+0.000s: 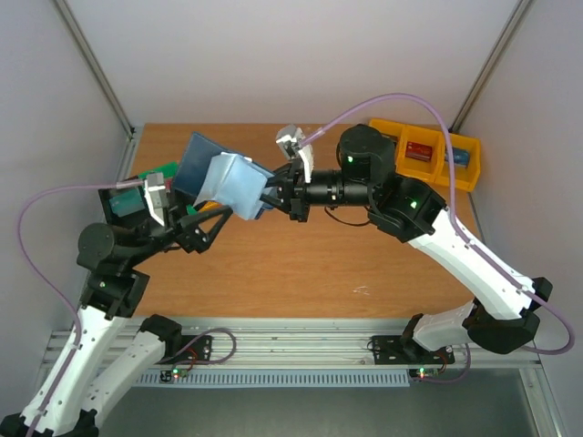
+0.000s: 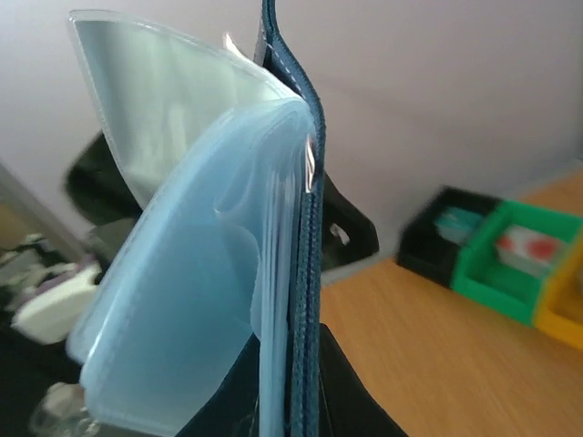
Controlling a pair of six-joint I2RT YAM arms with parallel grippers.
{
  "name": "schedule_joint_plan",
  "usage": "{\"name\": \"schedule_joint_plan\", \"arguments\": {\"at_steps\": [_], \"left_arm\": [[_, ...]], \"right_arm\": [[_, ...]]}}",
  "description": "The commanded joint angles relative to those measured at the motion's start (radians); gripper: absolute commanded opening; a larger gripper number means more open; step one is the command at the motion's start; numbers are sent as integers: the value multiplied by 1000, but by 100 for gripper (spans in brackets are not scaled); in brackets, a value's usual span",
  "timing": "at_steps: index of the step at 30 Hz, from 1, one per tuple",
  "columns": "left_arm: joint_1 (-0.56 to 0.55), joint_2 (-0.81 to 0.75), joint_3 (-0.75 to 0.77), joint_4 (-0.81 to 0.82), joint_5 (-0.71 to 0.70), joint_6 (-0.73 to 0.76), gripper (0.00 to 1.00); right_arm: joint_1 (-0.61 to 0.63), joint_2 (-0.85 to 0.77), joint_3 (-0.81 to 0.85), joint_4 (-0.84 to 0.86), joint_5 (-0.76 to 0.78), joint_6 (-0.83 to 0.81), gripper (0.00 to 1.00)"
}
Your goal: Take the credit cards out of the card holder
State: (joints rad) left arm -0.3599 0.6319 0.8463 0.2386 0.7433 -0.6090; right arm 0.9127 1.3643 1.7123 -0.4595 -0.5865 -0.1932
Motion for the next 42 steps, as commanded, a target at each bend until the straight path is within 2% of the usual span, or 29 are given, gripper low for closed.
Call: {"name": "schedule_joint_plan", "arguments": {"at_steps": [1,3,4,6,8,10,13,18,24,27,29,34,38,42], "left_arm": [[7,-67,-81,-245,-166,270,99],[7,-90,-121,-348,-231,419,99],[7,-100,-137,-394,-270,518,99],[7,-113,-162,-485,-359,617,99],[7,-113,-177,-563,-419,689,99],[7,-110,-182,-602,-416,691,99],[6,-102,-192,-591,-330,632,99],[-11,-62,-197,-484,-218,452,99],[-61,14,-191,-456,-219,359,99],[-55,13,-184,-499,-306,293,99],[-37,-7,-182,-508,-311,266,99],[-22,-47,-187,-496,-104,327,99],[-22,-82,-199,-408,77,316,99],[-22,-92,-191,-376,123,298,99]], "right_arm": [[5,-14,103,-422,392,6,1],[6,8,140,-623,671,61,1],[6,33,164,-760,817,108,1],[6,114,220,-1068,1038,204,1],[6,216,276,-1269,1129,281,1],[9,298,322,-1353,1142,309,1],[26,338,356,-1290,1066,281,1],[81,379,385,-1124,877,252,1],[160,448,456,-1006,656,175,1],[162,404,412,-934,525,105,1],[161,348,361,-878,454,65,1],[162,204,251,-759,275,-46,1],[163,159,223,-761,169,-113,1],[164,108,172,-734,74,-173,1]]}}
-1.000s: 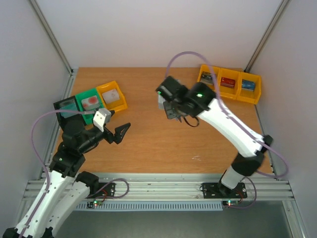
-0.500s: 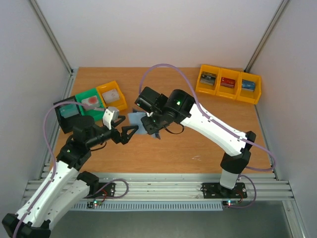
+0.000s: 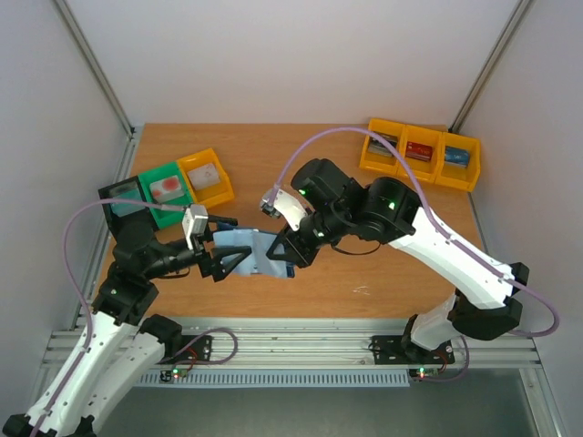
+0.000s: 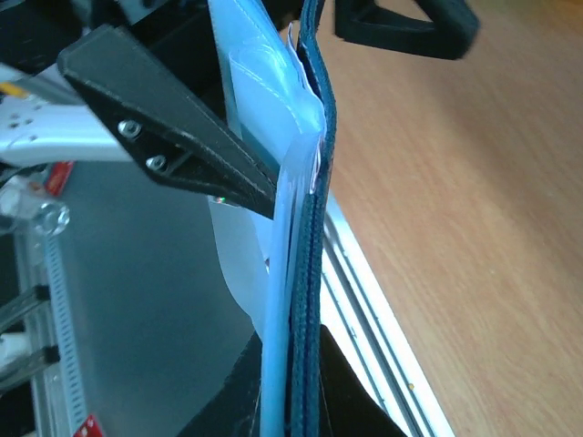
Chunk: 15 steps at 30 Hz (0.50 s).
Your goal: Take the credit cards out of the card holder
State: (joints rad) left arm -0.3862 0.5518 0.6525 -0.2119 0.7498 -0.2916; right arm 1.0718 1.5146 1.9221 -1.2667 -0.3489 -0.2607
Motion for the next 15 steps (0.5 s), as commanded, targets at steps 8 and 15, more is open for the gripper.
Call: {"name": "schedule_joint_plan", "arguments": {"at_steps": [8,15], "left_arm": [[4,19,-9,304,315,-181,79],[4,20,33,336,332,-147,0]], "right_arm": [[5,-97,-44,64,-161,-184,1],[4,-131,-85,148,-94,-167,53]]}}
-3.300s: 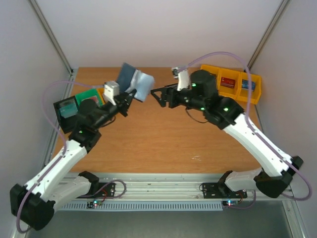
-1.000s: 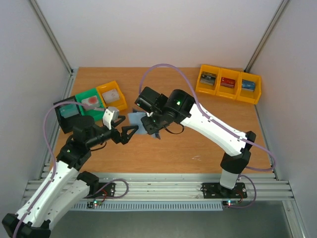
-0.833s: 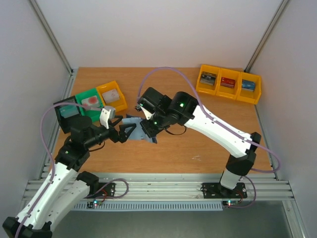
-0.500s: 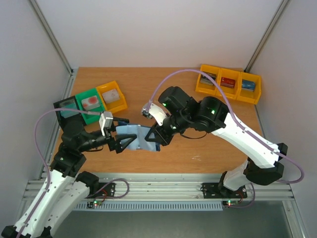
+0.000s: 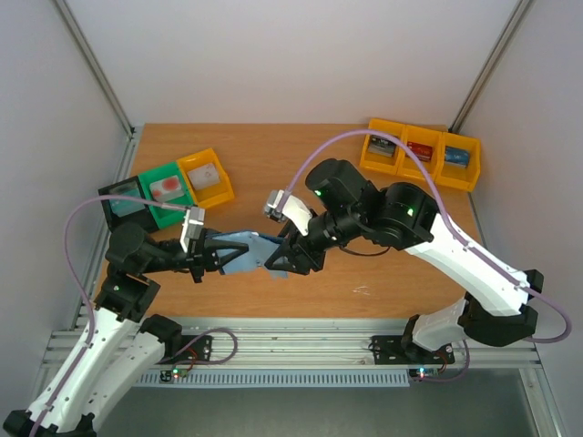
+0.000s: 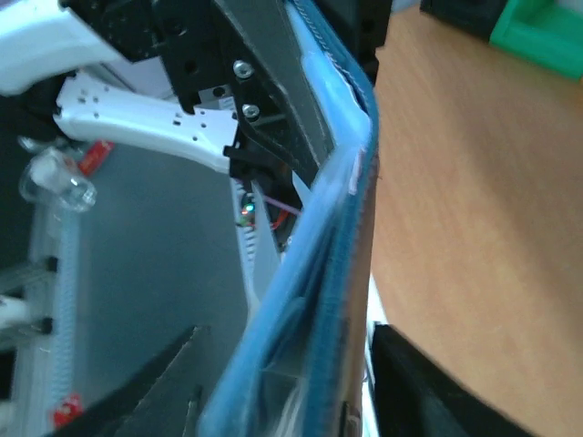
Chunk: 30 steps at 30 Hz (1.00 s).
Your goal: Take the credit cards out of the card holder
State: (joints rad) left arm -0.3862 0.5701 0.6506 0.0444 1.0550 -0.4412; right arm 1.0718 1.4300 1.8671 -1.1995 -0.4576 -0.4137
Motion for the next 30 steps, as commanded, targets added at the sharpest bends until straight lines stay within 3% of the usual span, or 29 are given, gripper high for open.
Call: {"name": "schedule_joint_plan", "arguments": {"at_steps": [1,4,12,20,27,30], "left_arm": [[4,-5,44,92,3,8,0],[7,-11,74,143,-48,9,0],[12,-4,75,186,-72,-8,0],[12,3,68,180,-93,-1,0],[13,-4,78,70,-185,50,0],[12,-6,71,74,-183,41,0]], "right_arm": [[2,-62,-54,102,21,-19,61],[-24,-136,-157,185,44,-26,71],[-61,-272,-292,266,121,-27,71],[-61,-251,-297,283,145,-13,72],[-46,-178,-263,372,111,60,72],[-35,-141,-256,416,98,79,77]]}}
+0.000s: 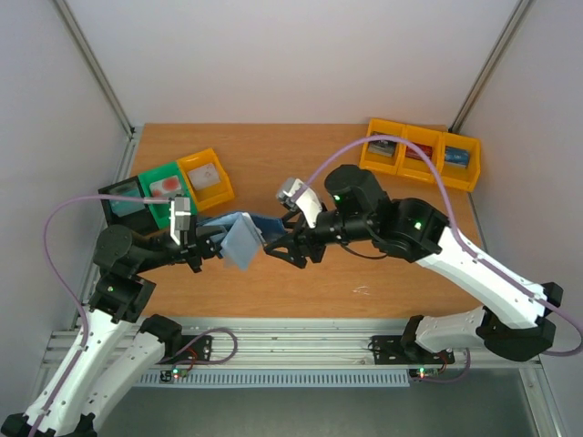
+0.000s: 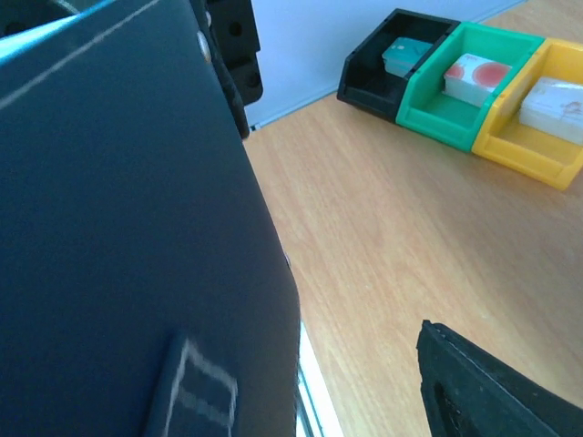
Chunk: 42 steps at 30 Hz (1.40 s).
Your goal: Take the credit cards out of the card holder
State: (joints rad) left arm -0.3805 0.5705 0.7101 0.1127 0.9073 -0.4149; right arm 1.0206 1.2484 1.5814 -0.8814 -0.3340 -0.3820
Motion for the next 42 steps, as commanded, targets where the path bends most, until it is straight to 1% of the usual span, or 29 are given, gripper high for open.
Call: {"name": "schedule_joint_plan", "arguments": {"at_steps": [1,5,6,7,8,13,17,24,28,29,30,32,36,40,42], "left_arm": [[6,-8,11,2,-40,13,0],[6,-10,15,-21,-87,19,0],[6,-10,14,-26,-99,20,0],[6,-9,14,-30,-111,25,0],[5,-10,13,-37,-125,29,0],[6,-9,13,-72,-178,54,0],[6,-3,12,-74,-187,54,0],[6,-2,8,-77,-188,58,0],[6,-8,2,-69,-177,55,0],[6,-9,-2,-64,-174,53,0],[5,-8,-4,-59,-170,51,0],[6,-7,-7,-50,-161,43,0],[6,-8,-12,-37,-140,33,0],[6,-10,-19,-32,-123,26,0],[6,-9,-21,-27,-104,23,0]], "right_arm": [[18,49,34,103,-31,50,79],[22,71,39,136,-31,63,82],[22,75,36,146,-28,69,87],[24,80,35,151,-29,72,94],[25,85,35,153,-27,72,98],[54,105,26,214,21,84,98],[89,135,39,234,168,83,99],[96,178,56,239,228,93,98],[96,161,46,246,239,81,90],[97,158,43,246,240,78,86],[96,155,43,242,242,76,79],[96,154,43,233,243,72,71],[94,137,41,211,275,68,56],[87,120,33,193,298,73,44],[82,112,33,180,310,80,28]]}}
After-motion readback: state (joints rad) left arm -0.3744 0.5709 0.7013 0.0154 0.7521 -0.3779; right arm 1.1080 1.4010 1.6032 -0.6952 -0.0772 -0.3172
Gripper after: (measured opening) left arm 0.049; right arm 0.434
